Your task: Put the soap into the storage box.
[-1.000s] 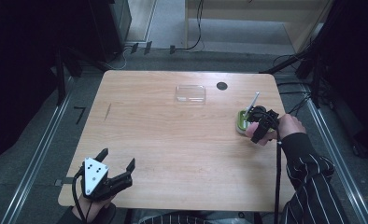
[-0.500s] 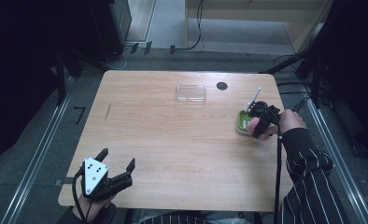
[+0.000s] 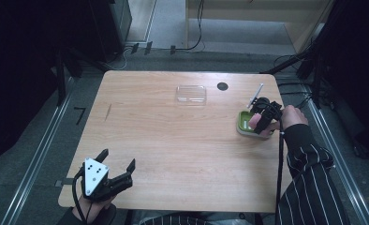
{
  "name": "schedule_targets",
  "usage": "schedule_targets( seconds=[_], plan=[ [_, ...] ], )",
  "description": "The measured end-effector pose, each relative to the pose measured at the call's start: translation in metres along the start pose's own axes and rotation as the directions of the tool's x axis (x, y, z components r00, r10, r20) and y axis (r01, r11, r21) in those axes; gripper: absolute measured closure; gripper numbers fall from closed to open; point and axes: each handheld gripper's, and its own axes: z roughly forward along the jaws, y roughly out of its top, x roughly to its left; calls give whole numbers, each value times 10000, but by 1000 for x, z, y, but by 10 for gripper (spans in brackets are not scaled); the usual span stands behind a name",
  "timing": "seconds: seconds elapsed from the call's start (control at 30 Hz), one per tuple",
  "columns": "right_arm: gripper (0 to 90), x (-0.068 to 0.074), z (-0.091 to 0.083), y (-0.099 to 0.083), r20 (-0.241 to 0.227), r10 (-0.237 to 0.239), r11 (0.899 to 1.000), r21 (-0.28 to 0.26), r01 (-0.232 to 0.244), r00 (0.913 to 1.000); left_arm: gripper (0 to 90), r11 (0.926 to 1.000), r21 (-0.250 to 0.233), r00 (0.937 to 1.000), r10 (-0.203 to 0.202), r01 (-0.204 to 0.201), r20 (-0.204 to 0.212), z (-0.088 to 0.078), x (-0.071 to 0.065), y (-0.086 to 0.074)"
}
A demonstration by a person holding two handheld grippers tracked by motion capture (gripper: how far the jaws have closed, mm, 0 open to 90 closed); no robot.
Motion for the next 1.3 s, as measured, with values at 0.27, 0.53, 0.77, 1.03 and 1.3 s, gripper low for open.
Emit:
schedule_targets(
  seconds=[0.27, 0.53, 0.77, 1.03, 1.3],
  plan=[
    [387, -5, -1, 3, 22, 29, 9999, -106, -28, 10000, 134, 10000, 10, 10000, -11, 11, -4, 0, 0, 0],
    [387, -10, 2, 5, 21, 14, 10000, -18, -14, 10000, 134, 10000, -13, 10000, -34, 34, -6, 0, 0, 0],
    [387, -16, 3, 7, 87, -14, 10000, -56, 14, 10000, 134, 10000, 1, 10000, -38, 38, -6, 0, 0, 0],
    [387, -19, 7, 10, 81, -145, 9998, -129, 146, 9999, 134, 10000, 11, 10000, -7, 7, -36, -1, 1, 0],
    [387, -22, 12, 12, -5, -252, 9996, -108, 252, 9997, 134, 10000, 1, 9999, -59, 59, -85, -2, 1, -1]
  ],
)
